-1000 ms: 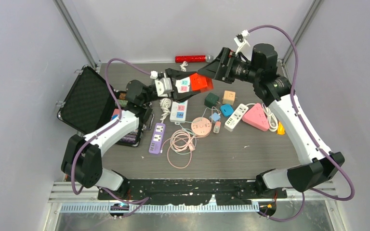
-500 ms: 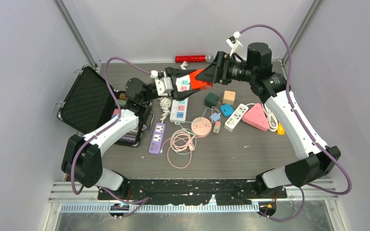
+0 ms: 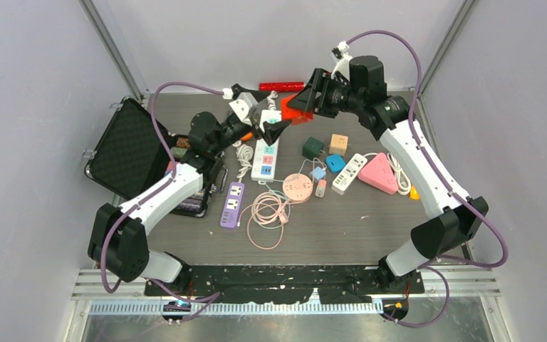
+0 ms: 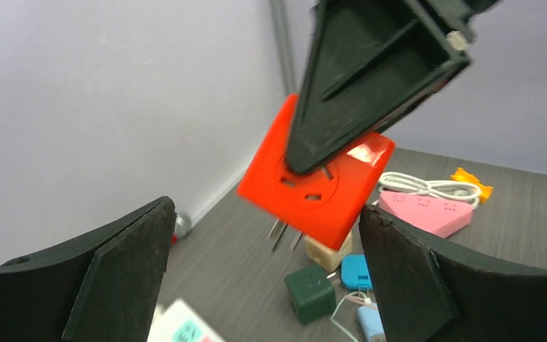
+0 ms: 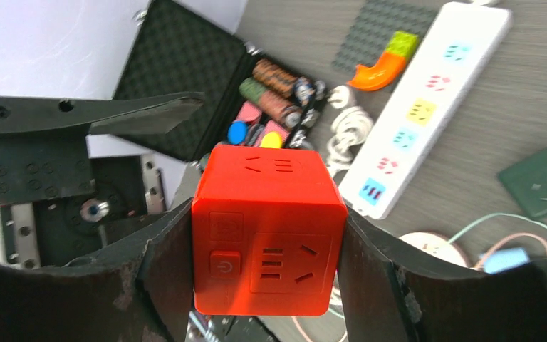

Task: Insert the plug

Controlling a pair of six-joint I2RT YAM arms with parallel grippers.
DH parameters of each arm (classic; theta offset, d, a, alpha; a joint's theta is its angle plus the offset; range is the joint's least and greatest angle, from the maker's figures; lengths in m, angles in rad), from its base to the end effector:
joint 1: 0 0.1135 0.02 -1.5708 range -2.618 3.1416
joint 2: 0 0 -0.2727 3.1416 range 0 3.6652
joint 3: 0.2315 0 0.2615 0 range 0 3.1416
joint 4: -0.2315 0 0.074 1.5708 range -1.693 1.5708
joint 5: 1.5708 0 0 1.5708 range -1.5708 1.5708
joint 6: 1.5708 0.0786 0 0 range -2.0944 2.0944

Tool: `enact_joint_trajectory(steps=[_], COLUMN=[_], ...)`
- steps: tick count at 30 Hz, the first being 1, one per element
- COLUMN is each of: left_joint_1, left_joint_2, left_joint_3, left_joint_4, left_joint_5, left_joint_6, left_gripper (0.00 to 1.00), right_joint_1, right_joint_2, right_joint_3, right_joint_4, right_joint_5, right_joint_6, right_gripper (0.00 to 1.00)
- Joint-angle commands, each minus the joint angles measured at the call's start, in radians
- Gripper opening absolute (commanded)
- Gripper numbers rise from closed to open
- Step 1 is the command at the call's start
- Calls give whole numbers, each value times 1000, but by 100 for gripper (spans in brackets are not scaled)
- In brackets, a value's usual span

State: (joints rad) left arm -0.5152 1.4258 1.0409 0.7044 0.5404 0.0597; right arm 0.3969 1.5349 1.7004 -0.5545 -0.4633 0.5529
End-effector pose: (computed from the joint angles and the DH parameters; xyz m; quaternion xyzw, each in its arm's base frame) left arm 0.3049 -0.2191 0.3878 0.3675 0.4799 -0.3287 0.7257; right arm 0.3414 0.1812 0.4324 -0.0645 0.8158 0.4175 0.3950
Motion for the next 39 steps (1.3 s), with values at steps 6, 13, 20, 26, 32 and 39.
enact_joint_trajectory(steps=[6, 13, 20, 26, 32, 39], left_joint_1=[58, 97, 107, 113, 113, 85], left_joint_2=[-114, -153, -79, -100, -55, 186], left_joint_3=[-84, -83, 19, 15, 27, 209], left_joint_4=[-236, -436, -662, -795, -865, -913], left_joint_5=[-436, -617, -622, -602, -520, -392], left_joint_6=[-113, -163, -290, -341, -417, -483], left_gripper=[100, 100, 92, 89, 89, 85], right_joint_1=[70, 135, 183, 199, 201, 168], right_joint_2=[163, 410, 572, 646, 710, 626], right_joint_3=[175, 383, 460, 476, 496, 460], right_joint_4=[-154, -198, -115, -85, -43, -96], right_joint_5=[513, 646, 712, 786, 789, 819], right_joint_6=[-80, -78, -35, 3, -17, -21], right_gripper=[6, 6, 6, 5, 5, 5])
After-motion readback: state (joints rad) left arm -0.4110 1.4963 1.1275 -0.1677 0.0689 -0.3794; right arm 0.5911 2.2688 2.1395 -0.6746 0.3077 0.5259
